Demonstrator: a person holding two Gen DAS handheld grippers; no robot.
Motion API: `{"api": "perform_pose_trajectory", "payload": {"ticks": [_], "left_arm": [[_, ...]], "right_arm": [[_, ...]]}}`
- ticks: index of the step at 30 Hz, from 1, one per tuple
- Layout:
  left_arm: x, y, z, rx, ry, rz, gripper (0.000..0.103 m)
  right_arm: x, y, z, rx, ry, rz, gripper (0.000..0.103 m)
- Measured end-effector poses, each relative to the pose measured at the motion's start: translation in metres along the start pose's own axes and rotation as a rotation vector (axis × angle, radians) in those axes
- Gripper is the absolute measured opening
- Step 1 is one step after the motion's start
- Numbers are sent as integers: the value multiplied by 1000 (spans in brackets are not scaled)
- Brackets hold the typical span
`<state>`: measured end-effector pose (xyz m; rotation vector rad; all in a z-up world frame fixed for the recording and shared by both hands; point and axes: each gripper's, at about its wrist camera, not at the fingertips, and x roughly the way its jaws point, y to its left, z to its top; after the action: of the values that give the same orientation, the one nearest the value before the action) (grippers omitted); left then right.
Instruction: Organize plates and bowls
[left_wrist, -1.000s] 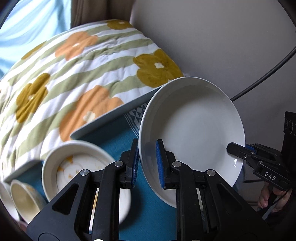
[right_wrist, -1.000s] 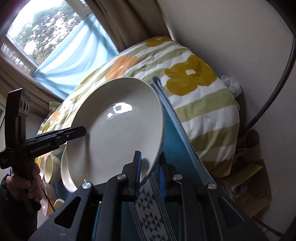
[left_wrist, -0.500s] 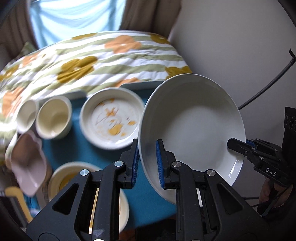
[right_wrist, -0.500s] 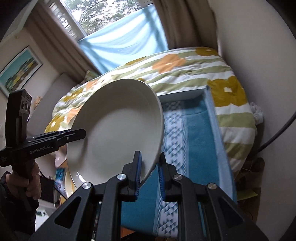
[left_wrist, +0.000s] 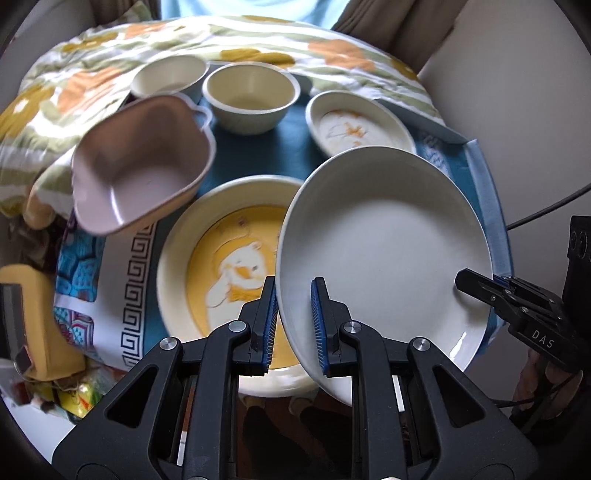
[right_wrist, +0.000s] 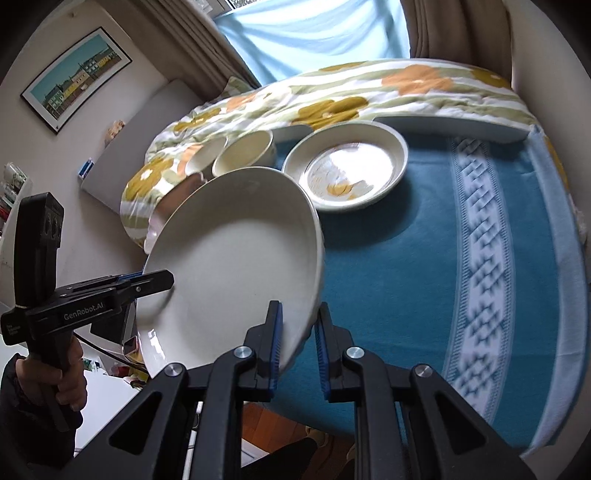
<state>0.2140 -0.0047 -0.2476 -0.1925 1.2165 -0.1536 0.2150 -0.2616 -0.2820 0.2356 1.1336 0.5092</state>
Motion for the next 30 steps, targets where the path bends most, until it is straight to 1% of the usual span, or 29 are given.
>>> {"api": "perform_pose_trajectory", "payload": {"ticks": [2,7,11,16,21,23,26,30], "left_arm": [[10,18,-5,-7,18,1,15],[39,48,-5,-26,72,-16,16],[52,62,-1,-21,87,-26,16],[61,62,6,12,93,-21,16],[71,64,8,23,115,-32,16],[72,62,8,33,107,-35,16],[73,57,9,57,99,-16,16],[73,44,7,121,75,50,18]], "right_arm": [[17,7,-3,12,15,-9,16],[42,26,-3,15,21,-52,16],[54,36,0,29,24,-88,16],[64,43,-1,32,28,-127,16],[66,47,-2,24,34,-163,16],[67,47,-2,24,33,-171,16],[67,48,-2,26,32,-178,16],[68,49,-3,23,34,-191,16]]}}
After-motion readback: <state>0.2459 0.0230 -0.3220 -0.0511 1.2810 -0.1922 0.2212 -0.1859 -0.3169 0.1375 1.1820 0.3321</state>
